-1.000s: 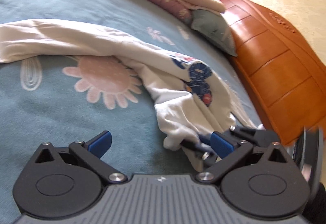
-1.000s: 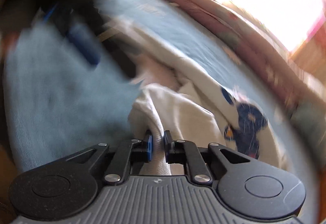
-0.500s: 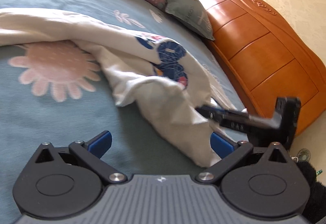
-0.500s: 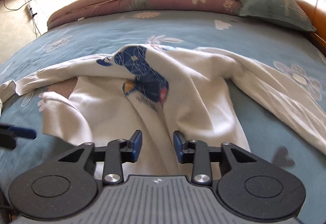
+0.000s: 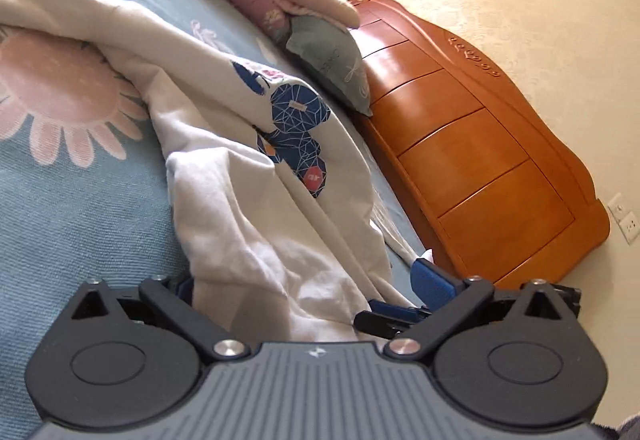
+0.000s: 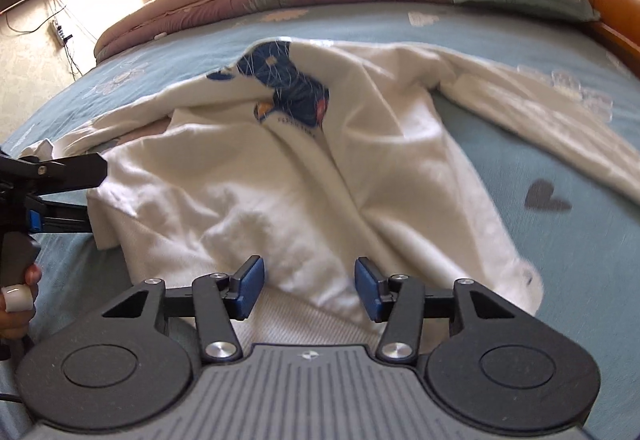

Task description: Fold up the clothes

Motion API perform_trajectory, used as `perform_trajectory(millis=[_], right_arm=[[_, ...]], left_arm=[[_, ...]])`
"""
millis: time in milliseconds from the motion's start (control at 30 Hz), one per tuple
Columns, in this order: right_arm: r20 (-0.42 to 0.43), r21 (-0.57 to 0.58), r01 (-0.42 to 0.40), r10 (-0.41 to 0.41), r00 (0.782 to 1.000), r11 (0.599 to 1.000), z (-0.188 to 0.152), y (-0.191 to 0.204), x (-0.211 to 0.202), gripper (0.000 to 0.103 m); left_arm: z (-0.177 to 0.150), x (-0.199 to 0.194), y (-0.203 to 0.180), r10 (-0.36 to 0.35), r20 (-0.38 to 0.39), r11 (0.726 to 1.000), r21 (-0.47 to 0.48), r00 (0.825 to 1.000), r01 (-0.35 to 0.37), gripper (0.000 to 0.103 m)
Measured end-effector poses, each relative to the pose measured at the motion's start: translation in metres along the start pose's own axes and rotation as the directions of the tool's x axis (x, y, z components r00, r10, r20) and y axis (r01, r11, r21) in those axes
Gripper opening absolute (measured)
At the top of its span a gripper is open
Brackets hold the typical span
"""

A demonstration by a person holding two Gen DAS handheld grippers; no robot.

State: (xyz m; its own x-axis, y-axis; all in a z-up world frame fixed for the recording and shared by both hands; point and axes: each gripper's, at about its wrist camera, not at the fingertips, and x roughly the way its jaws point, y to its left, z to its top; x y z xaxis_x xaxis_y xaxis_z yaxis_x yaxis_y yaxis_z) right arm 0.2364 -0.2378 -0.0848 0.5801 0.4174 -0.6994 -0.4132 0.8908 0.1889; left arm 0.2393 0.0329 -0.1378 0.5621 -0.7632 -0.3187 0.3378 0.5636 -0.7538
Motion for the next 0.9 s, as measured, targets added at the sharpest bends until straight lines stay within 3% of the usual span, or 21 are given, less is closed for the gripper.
perform_trajectory(millis=[67, 167, 267, 333, 367, 400, 433, 633, 800, 900], right_arm=[[0.011, 0.013, -0.006, 0.006, 1.0, 1.0, -0.002, -0.001, 0.0, 0.059], [0.019, 0.028, -0.008, 0.007, 1.0, 1.0, -0.004, -0.001, -0.001, 0.061], [0.021, 0.021, -0.008, 0.008, 1.0, 1.0, -0.007, 0.0, -0.003, 0.063], [0.024, 0.017, -0.012, 0.012, 1.0, 1.0, -0.009, 0.0, -0.002, 0.064], [0.026, 0.019, -0.012, 0.012, 1.0, 1.0, -0.009, 0.0, -0.002, 0.064], [0.027, 0.021, -0.013, 0.012, 1.0, 1.0, -0.009, 0.0, -0.002, 0.065], [0.029, 0.023, -0.013, 0.012, 1.0, 1.0, -0.009, 0.0, -0.002, 0.066], [0.036, 0.028, -0.013, 0.012, 0.999, 1.0, -0.011, 0.001, -0.003, 0.067], [0.037, 0.036, -0.011, 0.009, 0.999, 0.999, -0.011, 0.001, -0.005, 0.067], [0.043, 0.035, -0.004, 0.003, 0.999, 0.999, -0.012, 0.002, -0.013, 0.067]], left_arm=[[-0.001, -0.005, 0.005, 0.003, 0.029, 1.0, -0.024, 1.0, -0.002, 0.084], [-0.001, -0.015, 0.021, -0.001, 0.046, 0.991, -0.136, 0.999, 0.007, 0.049], [-0.005, -0.019, 0.033, -0.085, 0.028, 0.975, -0.205, 0.996, 0.089, 0.045], [-0.008, -0.016, 0.035, -0.068, 0.028, 0.981, -0.181, 0.997, 0.072, 0.038], [-0.008, -0.014, 0.037, -0.052, 0.028, 0.982, -0.179, 0.998, 0.056, 0.033], [-0.008, -0.011, 0.038, -0.035, 0.027, 0.982, -0.184, 0.999, 0.04, 0.016], [-0.008, -0.009, 0.039, -0.019, 0.026, 0.982, -0.188, 0.999, 0.023, 0.01], [-0.013, -0.004, 0.026, 0.059, 0.008, 0.989, -0.136, 0.998, -0.057, 0.014], [-0.006, -0.003, 0.022, 0.1, -0.026, 0.979, -0.174, 0.995, -0.103, 0.006], [0.0, -0.011, 0.005, 0.072, -0.035, 0.987, -0.142, 0.997, -0.076, 0.005]])
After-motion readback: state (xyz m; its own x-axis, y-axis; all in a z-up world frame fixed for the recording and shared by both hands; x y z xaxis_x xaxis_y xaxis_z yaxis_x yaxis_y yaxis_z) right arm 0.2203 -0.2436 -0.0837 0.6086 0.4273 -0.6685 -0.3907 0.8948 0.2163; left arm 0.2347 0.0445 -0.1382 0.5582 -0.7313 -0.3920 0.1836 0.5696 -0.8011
